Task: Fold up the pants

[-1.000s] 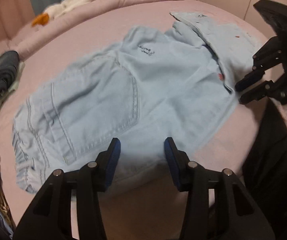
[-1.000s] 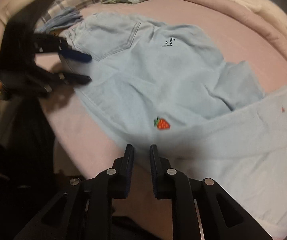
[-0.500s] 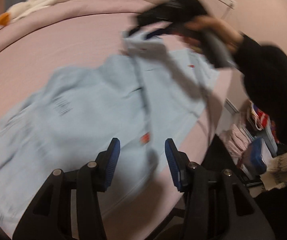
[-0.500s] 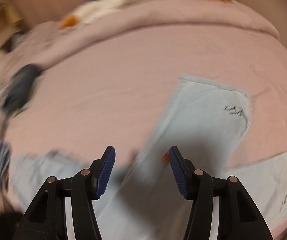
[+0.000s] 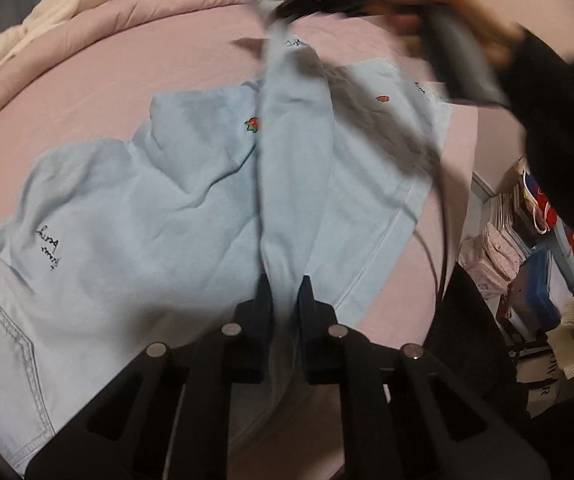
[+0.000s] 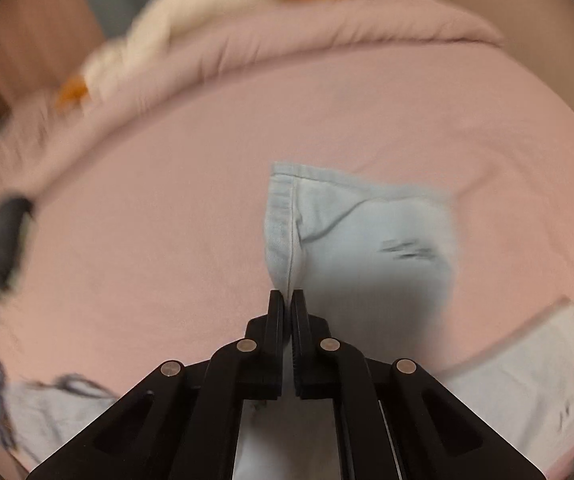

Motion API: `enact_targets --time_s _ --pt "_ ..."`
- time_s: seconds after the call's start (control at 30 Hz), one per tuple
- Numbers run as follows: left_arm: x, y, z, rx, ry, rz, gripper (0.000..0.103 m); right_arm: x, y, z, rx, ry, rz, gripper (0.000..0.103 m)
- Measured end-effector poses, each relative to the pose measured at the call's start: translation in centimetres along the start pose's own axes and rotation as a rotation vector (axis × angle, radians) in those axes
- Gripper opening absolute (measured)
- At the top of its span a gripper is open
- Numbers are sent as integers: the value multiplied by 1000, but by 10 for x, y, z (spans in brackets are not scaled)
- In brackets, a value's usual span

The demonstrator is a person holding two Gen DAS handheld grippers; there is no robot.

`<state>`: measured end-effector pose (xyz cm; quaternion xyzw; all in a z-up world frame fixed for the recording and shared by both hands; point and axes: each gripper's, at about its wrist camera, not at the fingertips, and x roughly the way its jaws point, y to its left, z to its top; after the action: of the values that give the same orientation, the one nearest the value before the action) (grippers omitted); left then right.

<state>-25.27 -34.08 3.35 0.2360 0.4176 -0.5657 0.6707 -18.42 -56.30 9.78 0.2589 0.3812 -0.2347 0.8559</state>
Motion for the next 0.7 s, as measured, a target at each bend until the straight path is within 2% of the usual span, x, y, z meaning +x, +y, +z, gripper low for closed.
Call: enact_targets --time_s 0.03,0.13,0.2,0.23,0.27,0.33,0.43,0.5,0.53,0.57,0.6,0.7 --pt "-2 0 -1 17 -7 8 11 -31 -14 -7 30 -72 42 4" --pt "2 -7 -4 57 -5 16 11 -98 -55 -44 130 -201 94 4" --pt "5 -10 -4 73 -3 29 10 -117 -80 -75 222 -231 90 4" --pt "8 -10 -4 78 2 36 10 -120 -104 -93 271 -232 89 4" --pt "1 1 -6 76 5 37 11 -115 -119 -96 299 -227 92 4" --pt "4 3 -5 72 12 40 11 -99 -150 -125 393 -167 115 4" --pt "4 4 -2 72 21 64 11 -90 -164 -145 529 -171 212 4" --pt "6 3 -1 68 24 73 11 -82 -162 -143 618 -205 278 14" --pt "6 3 0 66 25 76 11 -81 -168 -140 661 -225 297 31" --pt "5 4 0 62 24 76 11 -82 -173 -135 696 -250 318 44" --pt "5 4 0 59 25 79 11 -81 -174 -134 713 -268 329 46" --pt "6 1 2 57 27 95 10 -75 -178 -121 761 -275 253 46"
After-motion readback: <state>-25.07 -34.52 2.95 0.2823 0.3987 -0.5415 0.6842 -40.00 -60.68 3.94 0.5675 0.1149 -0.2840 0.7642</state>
